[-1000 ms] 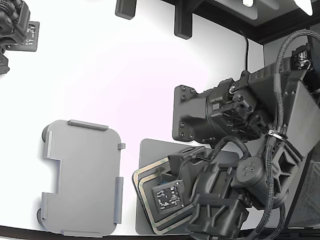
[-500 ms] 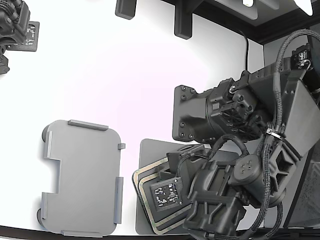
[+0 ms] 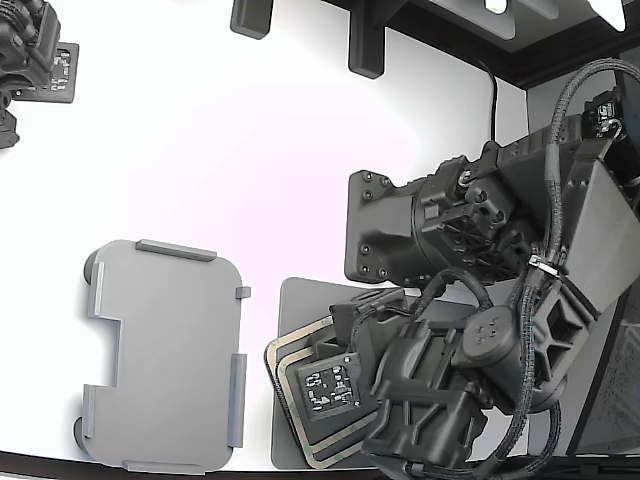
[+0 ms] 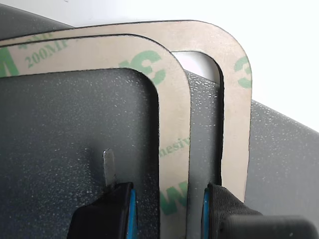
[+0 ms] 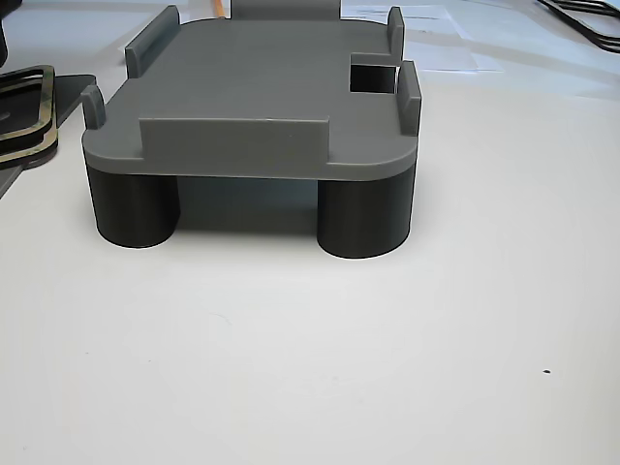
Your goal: Move top rectangular frame to the holder.
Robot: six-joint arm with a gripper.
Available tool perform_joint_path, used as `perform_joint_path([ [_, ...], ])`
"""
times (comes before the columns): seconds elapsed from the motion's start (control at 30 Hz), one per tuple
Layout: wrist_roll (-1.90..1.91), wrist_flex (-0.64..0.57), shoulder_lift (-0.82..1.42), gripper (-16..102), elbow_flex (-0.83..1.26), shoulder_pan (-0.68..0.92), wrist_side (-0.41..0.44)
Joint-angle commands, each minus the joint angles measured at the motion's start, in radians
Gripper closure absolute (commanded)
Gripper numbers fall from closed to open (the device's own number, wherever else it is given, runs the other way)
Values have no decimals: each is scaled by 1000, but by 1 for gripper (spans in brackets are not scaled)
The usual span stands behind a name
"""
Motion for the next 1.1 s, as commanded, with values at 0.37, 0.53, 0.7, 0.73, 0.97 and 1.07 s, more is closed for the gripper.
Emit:
perform_joint_path([
  [0.37, -23, -17, 31, 40, 5, -32, -3],
  [0.53, -25, -8, 32, 73, 6, -34, -2],
  [0.7, -21, 21, 41, 97, -11, -37, 12],
  [0.73, -21, 25, 44, 97, -14, -38, 12],
  [0.97, 43, 101, 34, 97, -133, -49, 34],
  [1.07, 147, 190, 28, 97, -259, -60, 41],
])
